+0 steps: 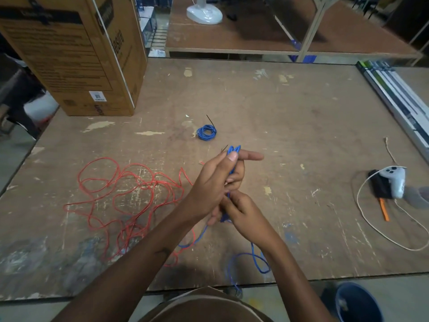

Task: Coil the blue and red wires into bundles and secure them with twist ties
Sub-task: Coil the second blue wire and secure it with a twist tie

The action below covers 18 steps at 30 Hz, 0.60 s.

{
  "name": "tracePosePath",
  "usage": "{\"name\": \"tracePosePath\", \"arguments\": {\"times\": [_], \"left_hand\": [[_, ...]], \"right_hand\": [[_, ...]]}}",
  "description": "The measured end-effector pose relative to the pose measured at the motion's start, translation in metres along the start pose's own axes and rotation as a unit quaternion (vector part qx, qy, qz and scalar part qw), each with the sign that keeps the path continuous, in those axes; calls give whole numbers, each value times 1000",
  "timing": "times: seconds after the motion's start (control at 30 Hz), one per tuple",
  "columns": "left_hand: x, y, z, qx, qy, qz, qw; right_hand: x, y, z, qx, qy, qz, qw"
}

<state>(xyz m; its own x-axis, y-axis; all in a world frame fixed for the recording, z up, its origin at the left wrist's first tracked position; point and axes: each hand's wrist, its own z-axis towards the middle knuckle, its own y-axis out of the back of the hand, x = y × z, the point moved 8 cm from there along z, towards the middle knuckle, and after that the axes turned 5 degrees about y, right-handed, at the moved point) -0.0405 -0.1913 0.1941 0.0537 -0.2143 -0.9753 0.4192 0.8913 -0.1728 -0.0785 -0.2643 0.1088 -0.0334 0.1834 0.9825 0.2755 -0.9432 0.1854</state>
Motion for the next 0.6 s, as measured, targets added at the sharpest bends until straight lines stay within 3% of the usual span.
{"name": "tracePosePath", "arguments": {"times": [0.1, 0.17, 0.23, 0.3, 0.37, 0.4, 0.6], "left_hand": [[-1, 14, 13, -27, -51, 161, 985], [-1, 30, 26, -48, -84, 304, 948], [6, 47, 42, -56, -86, 437, 894], [15, 53, 51, -40, -99, 568, 816], [31, 50, 49, -12, -128, 649, 750], [39, 50, 45, -4, -134, 667, 732], [63, 73, 20, -12, -61, 591, 804]], "right_hand": [[-6, 7, -1, -15, -31, 88, 996], [-11, 9, -4, -3, -61, 96, 994], [-6, 15, -6, -9, -57, 78, 995], [6, 28, -6, -28, -35, 74, 996], [17, 37, -7, -31, -34, 77, 996], [22, 42, -7, -29, -39, 69, 996], [37, 56, -16, 1, -56, 57, 997]]}}
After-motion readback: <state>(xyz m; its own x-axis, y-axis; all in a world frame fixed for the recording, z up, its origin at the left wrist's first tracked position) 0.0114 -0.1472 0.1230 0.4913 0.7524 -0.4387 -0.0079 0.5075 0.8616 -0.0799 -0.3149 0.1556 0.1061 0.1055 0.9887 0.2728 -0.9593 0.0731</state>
